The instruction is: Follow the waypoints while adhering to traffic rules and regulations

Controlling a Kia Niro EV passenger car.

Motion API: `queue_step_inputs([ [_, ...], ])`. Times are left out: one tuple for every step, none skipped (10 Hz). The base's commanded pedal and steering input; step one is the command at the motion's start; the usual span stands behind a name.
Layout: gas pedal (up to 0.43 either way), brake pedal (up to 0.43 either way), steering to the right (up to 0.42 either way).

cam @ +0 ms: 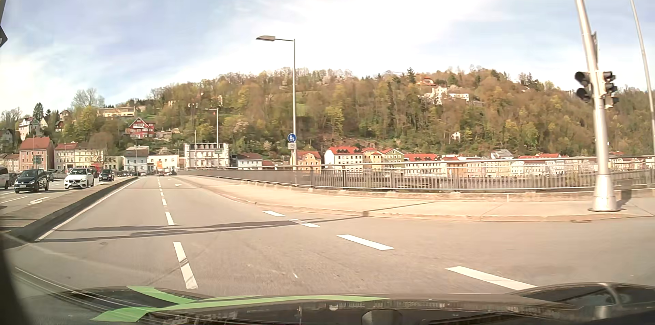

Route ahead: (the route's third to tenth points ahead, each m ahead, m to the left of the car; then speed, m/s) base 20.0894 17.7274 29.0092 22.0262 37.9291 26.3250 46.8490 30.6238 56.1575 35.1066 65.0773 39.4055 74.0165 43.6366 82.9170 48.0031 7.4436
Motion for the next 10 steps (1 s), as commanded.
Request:
queue_step_inputs([
  [0.189, 0.0, -0.222],
  [0.197, 0.0, -0.215],
  [0.197, 0.0, -0.205],
  [0.197, 0.0, -0.195],
  [0.209, 0.0, -0.186],
  [0.209, 0.0, -0.182],
  [0.209, 0.0, -0.181],
  [0.209, 0.0, -0.178],
  [0.209, 0.0, -0.169],
  [0.22, 0.0, -0.157],
])
